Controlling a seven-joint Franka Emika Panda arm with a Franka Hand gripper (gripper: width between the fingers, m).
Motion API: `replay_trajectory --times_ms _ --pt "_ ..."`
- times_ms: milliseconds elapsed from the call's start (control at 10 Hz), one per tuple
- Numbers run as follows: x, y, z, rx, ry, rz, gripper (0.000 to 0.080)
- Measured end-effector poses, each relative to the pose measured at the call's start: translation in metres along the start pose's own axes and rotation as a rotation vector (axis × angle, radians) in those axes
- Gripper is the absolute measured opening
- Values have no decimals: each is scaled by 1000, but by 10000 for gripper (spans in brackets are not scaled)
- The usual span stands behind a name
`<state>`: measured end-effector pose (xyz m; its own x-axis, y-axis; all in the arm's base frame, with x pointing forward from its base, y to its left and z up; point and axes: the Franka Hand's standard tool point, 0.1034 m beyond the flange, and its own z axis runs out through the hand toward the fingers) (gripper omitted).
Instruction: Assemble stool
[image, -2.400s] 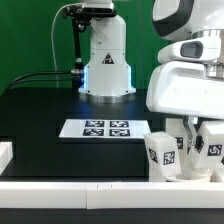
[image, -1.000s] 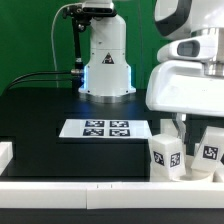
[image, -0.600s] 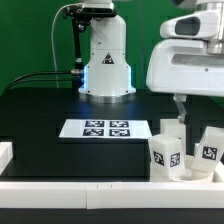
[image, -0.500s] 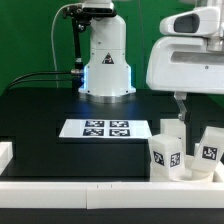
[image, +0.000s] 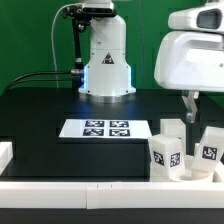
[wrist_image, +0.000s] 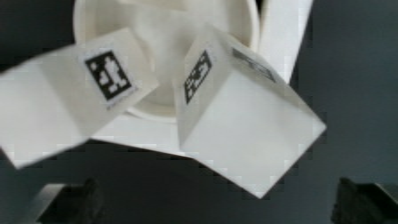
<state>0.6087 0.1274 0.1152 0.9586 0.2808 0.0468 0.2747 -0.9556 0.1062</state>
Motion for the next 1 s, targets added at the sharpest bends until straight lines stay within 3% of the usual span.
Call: replay_trajectory --times_ms 600,800,1000 --pt "-1 2 0 -8 -6 -112 648" --pt "3 4 -5 -14 -16 -316 648" --pt "5 1 -7 -42 -17 -576 648"
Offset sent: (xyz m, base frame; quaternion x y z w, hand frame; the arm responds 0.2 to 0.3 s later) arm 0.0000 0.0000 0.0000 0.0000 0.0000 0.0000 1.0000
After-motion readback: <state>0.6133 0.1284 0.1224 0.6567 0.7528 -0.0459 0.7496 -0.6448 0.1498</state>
